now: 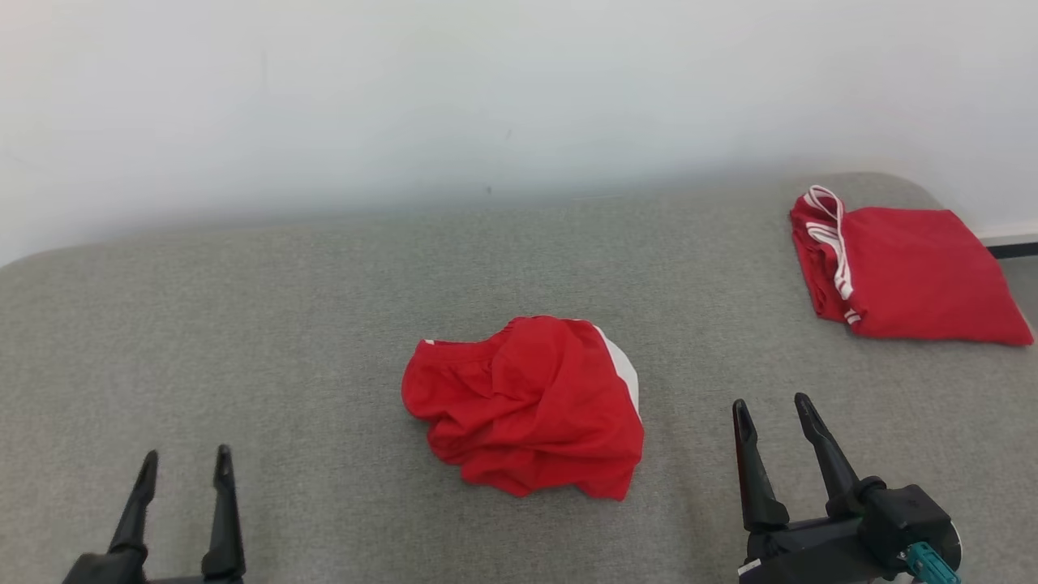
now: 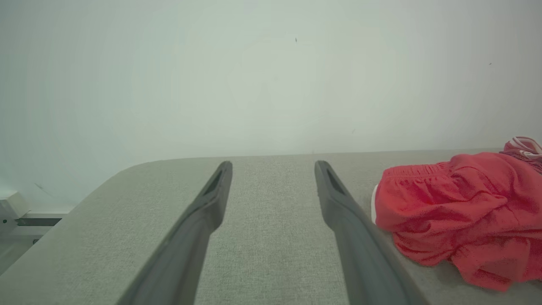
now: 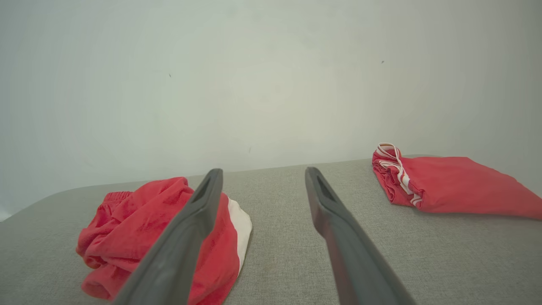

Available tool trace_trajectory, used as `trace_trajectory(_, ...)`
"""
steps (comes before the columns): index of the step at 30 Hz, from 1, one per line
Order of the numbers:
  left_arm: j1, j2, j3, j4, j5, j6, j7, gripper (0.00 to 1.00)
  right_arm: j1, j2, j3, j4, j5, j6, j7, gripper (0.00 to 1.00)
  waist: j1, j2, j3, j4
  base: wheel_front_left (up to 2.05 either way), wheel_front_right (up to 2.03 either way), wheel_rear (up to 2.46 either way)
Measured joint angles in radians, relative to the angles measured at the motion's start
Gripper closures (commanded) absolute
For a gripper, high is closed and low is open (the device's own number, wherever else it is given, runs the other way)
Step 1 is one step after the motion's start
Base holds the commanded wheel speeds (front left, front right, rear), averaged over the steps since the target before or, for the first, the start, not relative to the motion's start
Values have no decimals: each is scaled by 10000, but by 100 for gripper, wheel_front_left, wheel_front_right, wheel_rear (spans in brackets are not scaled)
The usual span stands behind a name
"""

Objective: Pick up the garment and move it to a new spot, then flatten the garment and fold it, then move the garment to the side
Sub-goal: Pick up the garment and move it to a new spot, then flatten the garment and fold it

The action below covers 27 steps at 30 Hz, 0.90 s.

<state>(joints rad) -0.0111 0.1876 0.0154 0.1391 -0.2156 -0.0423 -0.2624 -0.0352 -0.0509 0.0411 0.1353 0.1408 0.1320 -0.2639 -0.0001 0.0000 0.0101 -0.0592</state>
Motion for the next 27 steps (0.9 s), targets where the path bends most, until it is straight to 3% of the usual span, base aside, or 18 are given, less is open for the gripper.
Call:
trace_trajectory(11, 946, -915, 662, -336, 928, -385, 0, 0, 170, 2, -86, 163, 0, 0, -2, 0, 1, 0, -86, 411, 0, 0, 0)
trace_trajectory(27, 1309, -1308, 897, -297, 1250, -663, 0, 0, 360, 0, -84, 360, 19, 0, 0, 0, 1, 0, -118, 368, 0, 0, 0)
